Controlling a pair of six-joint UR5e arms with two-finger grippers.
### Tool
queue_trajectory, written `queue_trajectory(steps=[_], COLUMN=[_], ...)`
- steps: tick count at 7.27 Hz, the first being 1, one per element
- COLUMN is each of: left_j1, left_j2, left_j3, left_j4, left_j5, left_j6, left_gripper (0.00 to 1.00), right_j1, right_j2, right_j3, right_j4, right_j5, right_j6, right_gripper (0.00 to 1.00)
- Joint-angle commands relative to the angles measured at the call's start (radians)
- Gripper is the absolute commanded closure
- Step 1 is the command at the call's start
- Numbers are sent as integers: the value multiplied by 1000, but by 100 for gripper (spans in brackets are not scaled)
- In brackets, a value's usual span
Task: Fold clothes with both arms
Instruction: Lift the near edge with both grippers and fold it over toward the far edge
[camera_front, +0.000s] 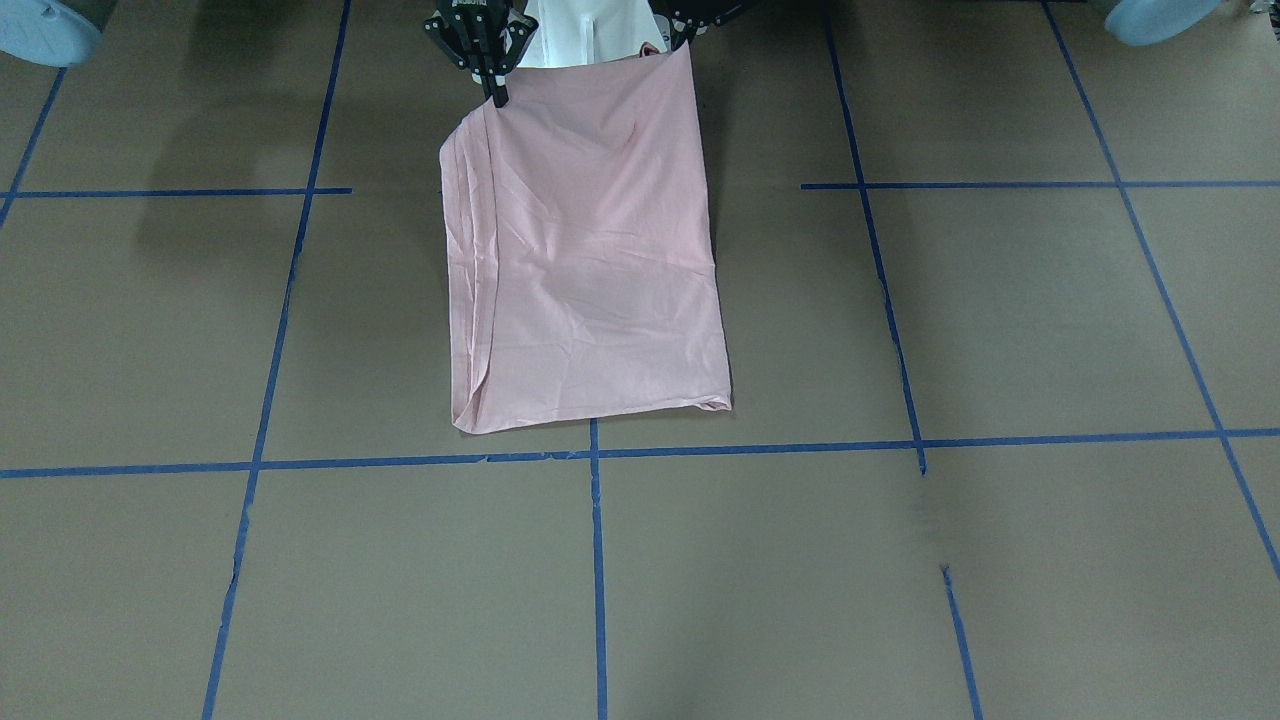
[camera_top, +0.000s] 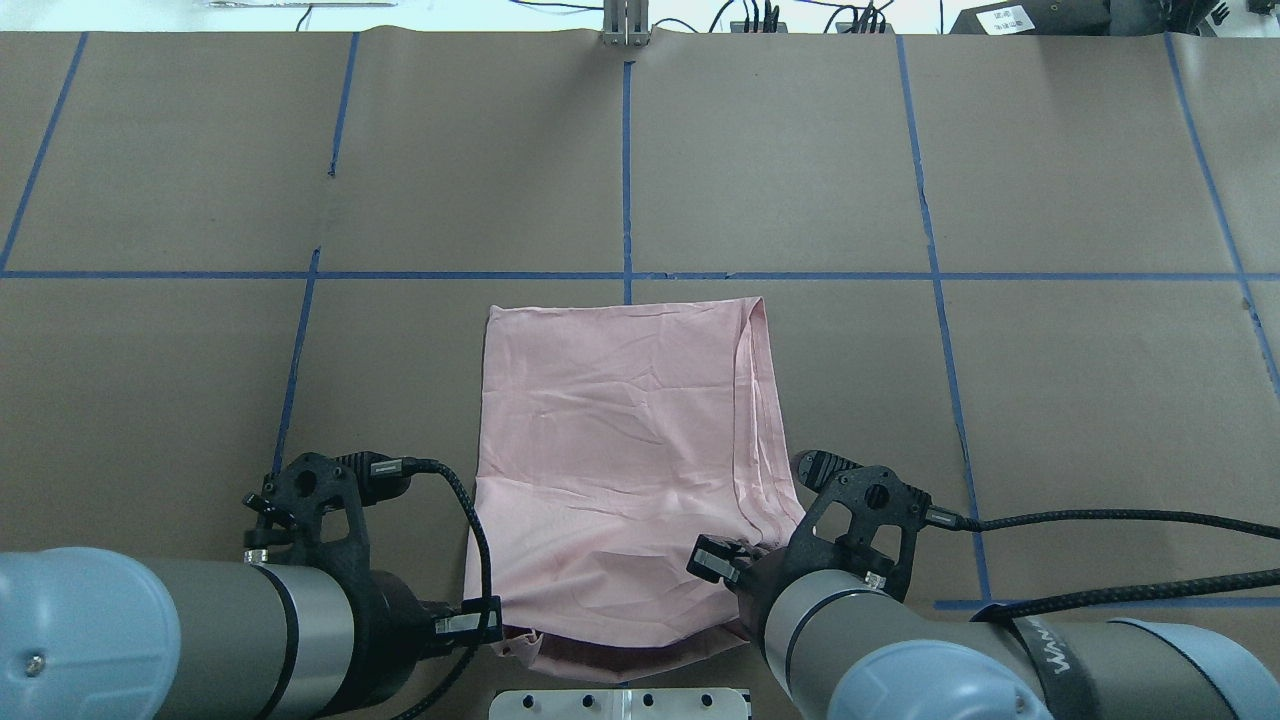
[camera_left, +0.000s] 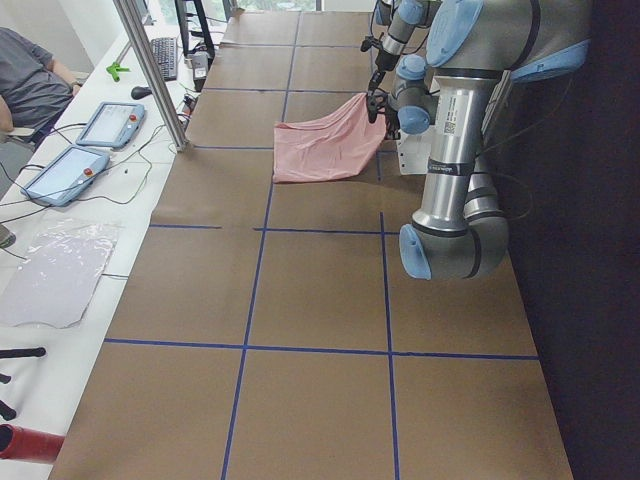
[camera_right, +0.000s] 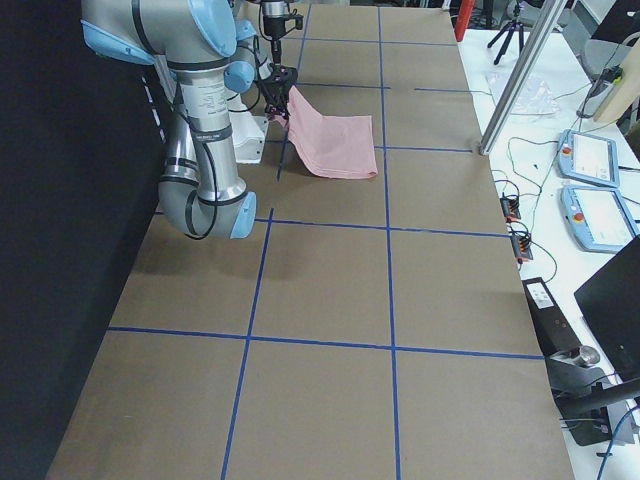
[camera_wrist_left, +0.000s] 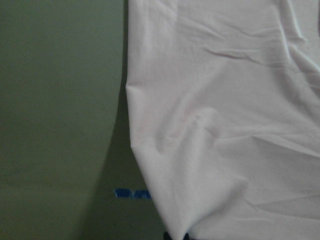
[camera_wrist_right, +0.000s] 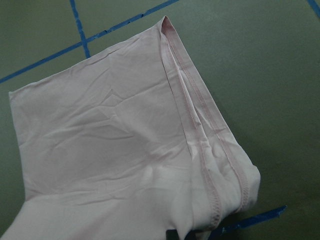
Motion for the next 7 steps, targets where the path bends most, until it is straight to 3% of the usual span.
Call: queue_trajectory(steps=[1, 3, 5, 7], left_j1=[-80, -201, -272, -335], left_j2=[-36, -80, -88, -147], left_j3=[65, 197, 332, 473], left_j4=[36, 15, -99, -154], left_j5=[-5, -8, -48, -50], left_j6=[93, 216, 241, 299], left_gripper=[100, 100, 100, 100], right_j1=[24, 101, 185, 271], right_j2=[44, 88, 91, 122], right_j3=[-86, -180, -324, -425], right_j4=[1, 44, 192, 237], right_j5=[-1, 2, 28, 72], right_j6=[-17, -71, -123, -202], right_gripper=[100, 100, 100, 100])
